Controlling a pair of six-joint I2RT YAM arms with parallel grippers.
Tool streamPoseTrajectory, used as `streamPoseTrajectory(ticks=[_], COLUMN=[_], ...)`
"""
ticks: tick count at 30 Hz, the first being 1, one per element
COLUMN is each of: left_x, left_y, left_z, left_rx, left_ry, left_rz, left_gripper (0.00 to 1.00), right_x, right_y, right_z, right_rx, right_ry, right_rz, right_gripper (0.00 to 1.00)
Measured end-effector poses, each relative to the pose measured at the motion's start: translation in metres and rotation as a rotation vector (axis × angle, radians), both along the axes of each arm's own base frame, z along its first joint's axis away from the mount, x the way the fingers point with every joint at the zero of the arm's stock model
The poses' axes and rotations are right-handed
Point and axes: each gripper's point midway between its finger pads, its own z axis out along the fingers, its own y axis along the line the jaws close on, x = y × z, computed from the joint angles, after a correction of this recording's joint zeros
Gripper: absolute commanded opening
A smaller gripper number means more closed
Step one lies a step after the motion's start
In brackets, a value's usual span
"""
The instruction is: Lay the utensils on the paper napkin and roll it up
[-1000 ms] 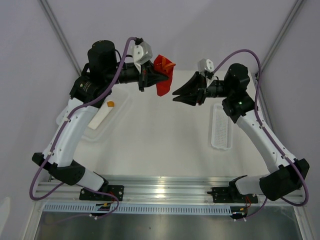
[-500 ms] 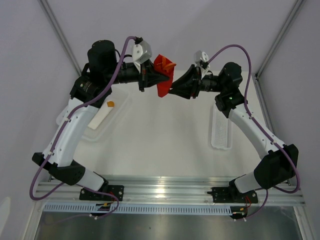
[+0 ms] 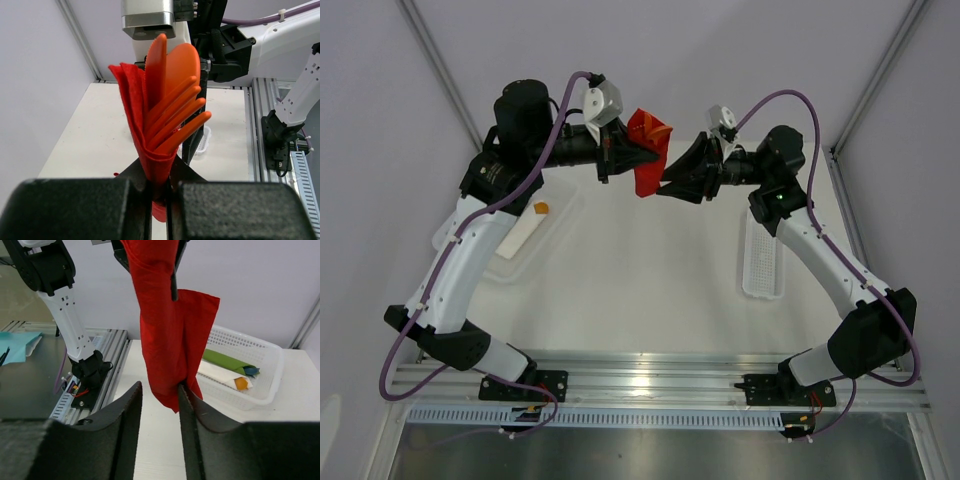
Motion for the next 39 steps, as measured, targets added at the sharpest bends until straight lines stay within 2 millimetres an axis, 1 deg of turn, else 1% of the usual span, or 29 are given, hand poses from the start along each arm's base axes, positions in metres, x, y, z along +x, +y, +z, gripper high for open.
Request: streamPoseTrajectory(ticks=[5,9,12,15,18,25,28,31,32,34,37,38,39], left_x=[-0.002,-0.002,-0.002,-0.002,-0.003,-0.004,-0.004,-0.004,-0.004,-0.004,-0.004,-0.004,-0.003], left_y=[0.0,0.001,0.001,0.001,0.0,0.0,0.0,0.0,0.0,0.0,0.001,0.001,0.001], left_z=[0.0,0.0,0.0,0.0,0.0,0.0,0.0,0.0,0.0,0.0,-0.002,-0.002,-0.002], left_rx=[-0.002,-0.002,-0.002,-0.003,-0.003,-0.003,-0.002,-0.001,-0.001,-0.001,0.004,0.005,0.006], left_ry=[0.009,0.009,0.008,0.007,0.008,0.008,0.006,0.003,0.002,0.002,0.006,0.003,0.0], left_rz=[-0.011,-0.013,-0.012,-0.013,-0.021,-0.027,-0.027,-0.027,-0.027,-0.027,-0.025,-0.025,-0.025], left_gripper=[0.01,0.01,0.01,0.01,0.01,0.01,0.01,0.01,0.01,0.01,0.01,0.01,0.01], right_x=[-0.005,-0.004,0.003,0.007,0.008,0.013,0.013,0.012,0.011,0.01,0.008,0.007,0.006], right_y=[0.001,0.0,-0.002,-0.003,-0.003,-0.002,0.001,0.008,0.011,0.015,0.018,0.018,0.018], right_z=[-0.001,-0.004,-0.004,0.001,0.01,0.022,0.026,0.027,0.027,0.026,0.023,0.023,0.023], right_rx=[-0.006,-0.014,-0.013,-0.002,0.018,0.04,0.046,0.052,0.053,0.052,0.05,0.049,0.049], right_ry=[-0.012,-0.02,-0.011,-0.011,-0.018,-0.03,-0.035,-0.037,-0.037,-0.028,-0.018,-0.019,-0.02], right_rz=[0.028,0.028,-0.005,-0.032,-0.04,-0.057,-0.048,-0.023,-0.013,0.005,0.033,0.04,0.047], right_gripper=[0.42,0.49,0.55,0.59,0.6,0.6,0.55,0.46,0.41,0.38,0.27,0.19,0.16])
